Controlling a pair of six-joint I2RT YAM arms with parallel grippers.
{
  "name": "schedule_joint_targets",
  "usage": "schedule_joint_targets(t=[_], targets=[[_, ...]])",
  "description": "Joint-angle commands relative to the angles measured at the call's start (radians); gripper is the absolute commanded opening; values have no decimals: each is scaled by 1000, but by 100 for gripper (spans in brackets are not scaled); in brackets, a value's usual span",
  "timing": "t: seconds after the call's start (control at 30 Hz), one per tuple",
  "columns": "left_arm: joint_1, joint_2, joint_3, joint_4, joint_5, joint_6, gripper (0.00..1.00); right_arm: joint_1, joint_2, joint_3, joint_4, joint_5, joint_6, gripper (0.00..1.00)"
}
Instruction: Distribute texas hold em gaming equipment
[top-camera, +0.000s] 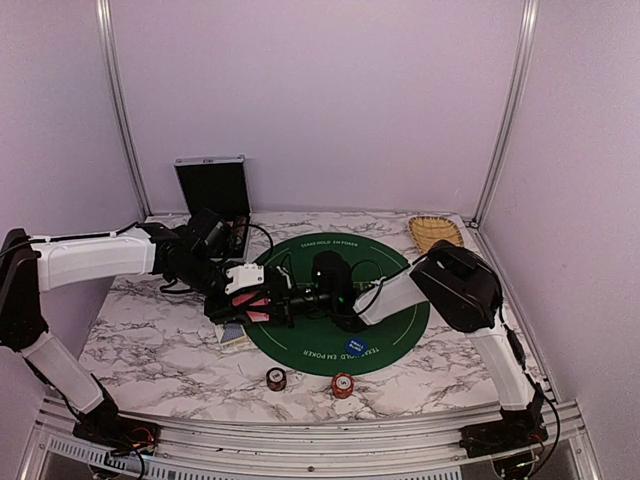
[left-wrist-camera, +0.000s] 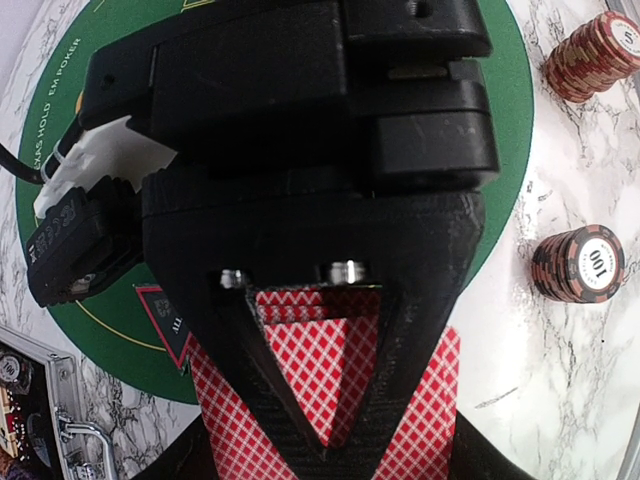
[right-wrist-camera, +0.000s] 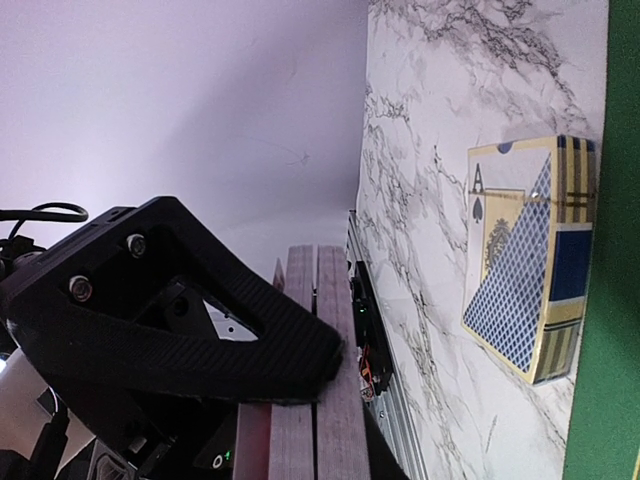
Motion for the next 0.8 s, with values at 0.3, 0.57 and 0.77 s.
schedule_joint_targets(t=[0.3, 0.57, 0.77], targets=[[-13, -23, -41, 29, -23, 18, 91, 10, -38, 48, 76, 1, 2, 0], [-12, -12, -42, 50, -46, 22, 90, 13, -30, 41, 90, -3, 10, 0], [-9, -5, -44, 57, -51, 26, 99, 17, -30, 43, 86, -7, 6, 0]])
